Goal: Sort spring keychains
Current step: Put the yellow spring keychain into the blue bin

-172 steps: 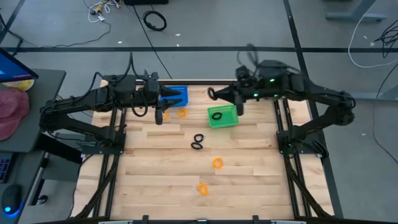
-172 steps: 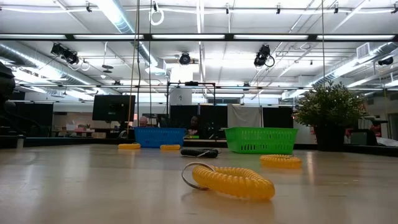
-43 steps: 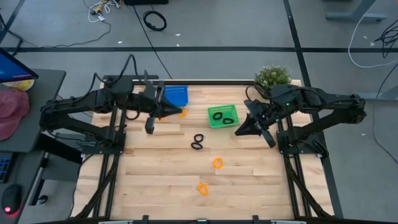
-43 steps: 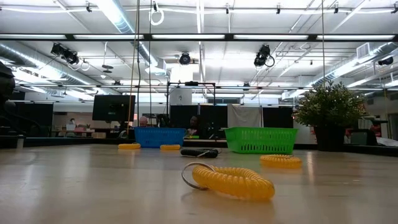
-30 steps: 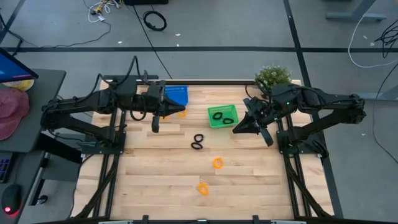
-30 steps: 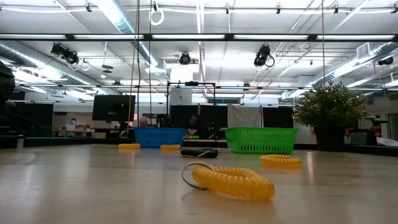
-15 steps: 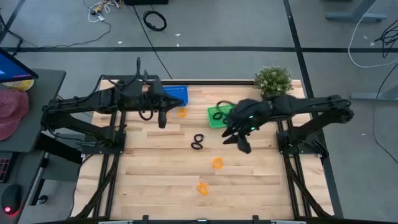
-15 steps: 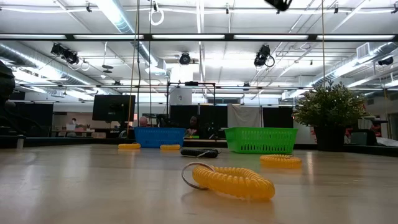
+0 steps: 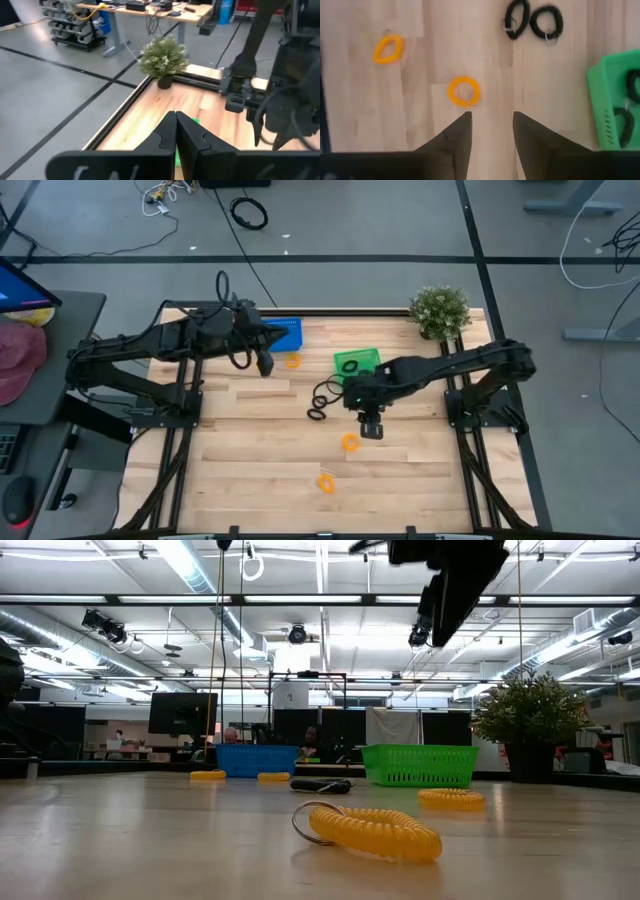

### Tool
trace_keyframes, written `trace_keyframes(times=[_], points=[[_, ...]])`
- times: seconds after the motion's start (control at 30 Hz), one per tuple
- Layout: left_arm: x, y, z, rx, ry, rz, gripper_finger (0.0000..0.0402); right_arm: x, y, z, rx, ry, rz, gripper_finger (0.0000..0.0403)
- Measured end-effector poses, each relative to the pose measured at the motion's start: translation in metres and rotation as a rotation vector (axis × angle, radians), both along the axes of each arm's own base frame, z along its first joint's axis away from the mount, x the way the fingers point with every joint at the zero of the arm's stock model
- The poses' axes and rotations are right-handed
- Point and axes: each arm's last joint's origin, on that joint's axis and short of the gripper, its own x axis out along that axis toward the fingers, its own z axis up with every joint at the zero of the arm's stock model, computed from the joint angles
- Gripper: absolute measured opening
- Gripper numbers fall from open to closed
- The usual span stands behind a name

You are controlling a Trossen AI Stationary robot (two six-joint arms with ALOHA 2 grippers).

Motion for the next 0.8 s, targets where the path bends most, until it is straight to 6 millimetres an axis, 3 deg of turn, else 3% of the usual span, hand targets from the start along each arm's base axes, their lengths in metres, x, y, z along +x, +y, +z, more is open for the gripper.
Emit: trace_keyframes(times=[0.27, 0.5, 0.8], points=[[-0.001, 0.0, -0.003, 0.019, 0.045, -0.001, 0.0009, 0.009, 0.002, -0.04, 0.009, -0.019, -0.049, 0.0141], [-0.002, 0.0, -0.004, 0.037, 0.066, -0.008, 0.0009, -0.001, 0.01, -0.079, -0.021, -0.021, -0.038, 0.0138], [-0.002, 0.0, -0.006, 0.044, 0.088, -0.011, 0.0009, 0.004, 0.028, -0.098, 0.034, -0.05, -0.022, 0.0137]])
